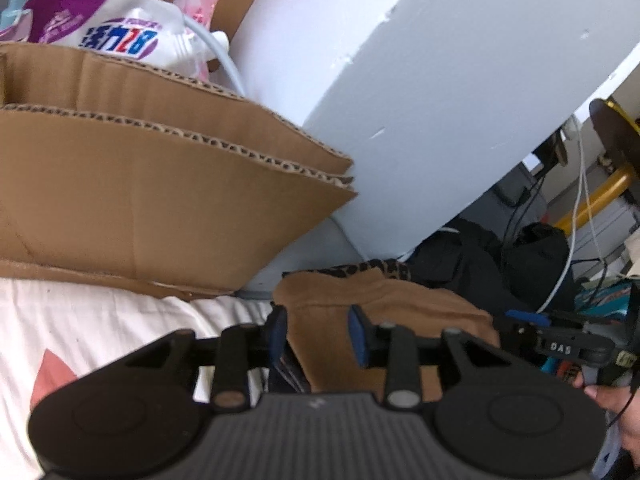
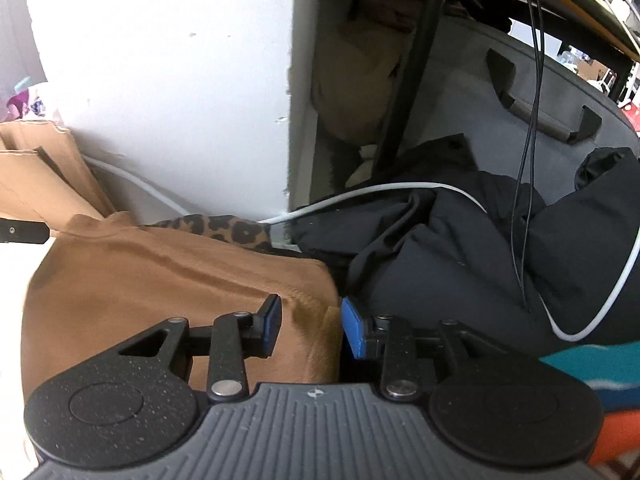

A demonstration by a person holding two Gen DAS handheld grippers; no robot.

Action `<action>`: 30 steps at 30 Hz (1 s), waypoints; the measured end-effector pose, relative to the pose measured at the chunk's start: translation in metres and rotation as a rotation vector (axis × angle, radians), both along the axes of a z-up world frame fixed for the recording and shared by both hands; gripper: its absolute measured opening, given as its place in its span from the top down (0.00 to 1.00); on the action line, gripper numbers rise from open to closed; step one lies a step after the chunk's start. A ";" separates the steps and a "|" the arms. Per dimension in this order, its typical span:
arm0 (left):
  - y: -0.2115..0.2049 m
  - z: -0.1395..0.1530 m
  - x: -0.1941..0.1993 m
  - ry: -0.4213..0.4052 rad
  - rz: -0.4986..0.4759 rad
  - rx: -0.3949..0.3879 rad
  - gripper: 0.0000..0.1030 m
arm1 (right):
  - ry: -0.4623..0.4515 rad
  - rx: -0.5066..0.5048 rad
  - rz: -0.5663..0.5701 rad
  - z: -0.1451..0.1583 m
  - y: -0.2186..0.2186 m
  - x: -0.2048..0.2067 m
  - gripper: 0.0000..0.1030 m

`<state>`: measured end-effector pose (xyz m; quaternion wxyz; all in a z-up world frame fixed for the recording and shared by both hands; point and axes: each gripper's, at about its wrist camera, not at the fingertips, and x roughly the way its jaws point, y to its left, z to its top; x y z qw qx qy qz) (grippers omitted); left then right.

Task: Fold clothes
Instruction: 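Lower the shirt onto the bed edge and open both tools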

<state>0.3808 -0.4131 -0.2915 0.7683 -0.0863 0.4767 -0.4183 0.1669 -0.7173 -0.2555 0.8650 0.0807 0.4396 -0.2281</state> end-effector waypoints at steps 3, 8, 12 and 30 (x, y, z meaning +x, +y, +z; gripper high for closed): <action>0.003 0.003 -0.009 0.003 0.002 -0.025 0.69 | -0.006 -0.022 0.015 0.000 0.011 -0.004 0.62; -0.002 0.006 -0.024 -0.004 -0.033 -0.066 0.73 | 0.000 -0.010 0.009 -0.014 0.017 -0.005 0.81; -0.016 -0.006 -0.029 0.002 -0.068 -0.030 0.73 | 0.003 0.026 -0.043 -0.037 0.003 0.001 0.81; -0.016 -0.021 -0.017 0.000 -0.019 0.010 0.76 | -0.057 0.054 -0.046 -0.036 -0.010 0.023 0.82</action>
